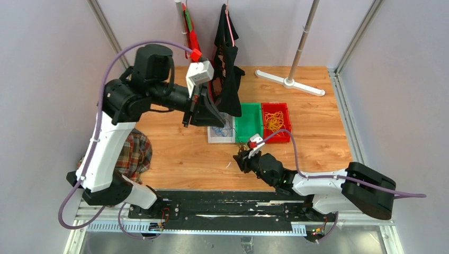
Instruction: Untangle the cables
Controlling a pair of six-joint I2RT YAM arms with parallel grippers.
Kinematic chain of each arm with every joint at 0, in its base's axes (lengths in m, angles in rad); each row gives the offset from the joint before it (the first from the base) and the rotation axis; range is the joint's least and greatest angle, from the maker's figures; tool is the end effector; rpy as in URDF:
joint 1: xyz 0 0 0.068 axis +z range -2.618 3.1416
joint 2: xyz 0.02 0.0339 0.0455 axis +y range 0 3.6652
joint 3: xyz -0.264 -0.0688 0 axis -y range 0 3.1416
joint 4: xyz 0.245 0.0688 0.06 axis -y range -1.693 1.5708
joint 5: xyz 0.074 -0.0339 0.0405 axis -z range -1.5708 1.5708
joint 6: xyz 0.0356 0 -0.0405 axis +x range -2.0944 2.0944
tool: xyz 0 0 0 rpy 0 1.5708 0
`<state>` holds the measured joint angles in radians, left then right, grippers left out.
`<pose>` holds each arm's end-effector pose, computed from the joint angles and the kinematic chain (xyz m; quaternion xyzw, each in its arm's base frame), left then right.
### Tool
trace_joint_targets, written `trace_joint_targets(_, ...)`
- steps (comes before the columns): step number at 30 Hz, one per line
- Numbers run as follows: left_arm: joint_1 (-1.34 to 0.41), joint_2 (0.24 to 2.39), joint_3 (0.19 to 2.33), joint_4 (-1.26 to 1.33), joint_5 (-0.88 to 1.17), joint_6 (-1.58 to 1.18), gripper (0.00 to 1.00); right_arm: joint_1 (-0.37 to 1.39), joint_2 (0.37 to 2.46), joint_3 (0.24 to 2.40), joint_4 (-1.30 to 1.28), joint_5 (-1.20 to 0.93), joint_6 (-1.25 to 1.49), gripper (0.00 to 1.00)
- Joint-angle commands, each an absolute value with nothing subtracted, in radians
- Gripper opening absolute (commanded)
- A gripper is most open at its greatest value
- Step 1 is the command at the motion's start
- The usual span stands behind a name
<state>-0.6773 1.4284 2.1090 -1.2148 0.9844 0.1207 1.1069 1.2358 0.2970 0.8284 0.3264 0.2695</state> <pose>0.1496 -0.1584 0.5279 0.5131 0.6145 -0.5146 0.3070 0.1146 0.2036 0.1887 -0.1999 0.7157 0.3245 0.5852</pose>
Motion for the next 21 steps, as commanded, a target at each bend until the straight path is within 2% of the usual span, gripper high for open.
trace_joint_targets(1,-0.64,1.451,2.282,-1.203,0.975,0.107,0.0,1.123,1.234,0.243,0.761,0.351,0.354,0.28)
trace_joint_targets(5,-0.6,1.494,2.489,-1.204,0.861,0.143,0.0,1.126,1.269,0.239,0.729,0.326,0.397,0.27)
trace_joint_targets(8,-0.597,1.496,2.553,-1.194,0.754,0.205,0.0,1.135,1.291,0.232,0.726,0.316,0.425,0.25)
trace_joint_targets(11,-0.597,1.452,2.517,-1.095,0.603,0.239,0.0,1.15,1.308,0.222,0.722,0.317,0.445,0.25)
trace_joint_targets(17,-0.596,1.249,2.205,-0.617,0.317,0.249,0.0,1.191,1.353,0.203,0.73,0.327,0.479,0.24)
trace_joint_targets(21,-0.595,1.265,2.268,-0.545,0.175,0.266,0.0,1.222,1.388,0.209,0.729,0.326,0.489,0.25)
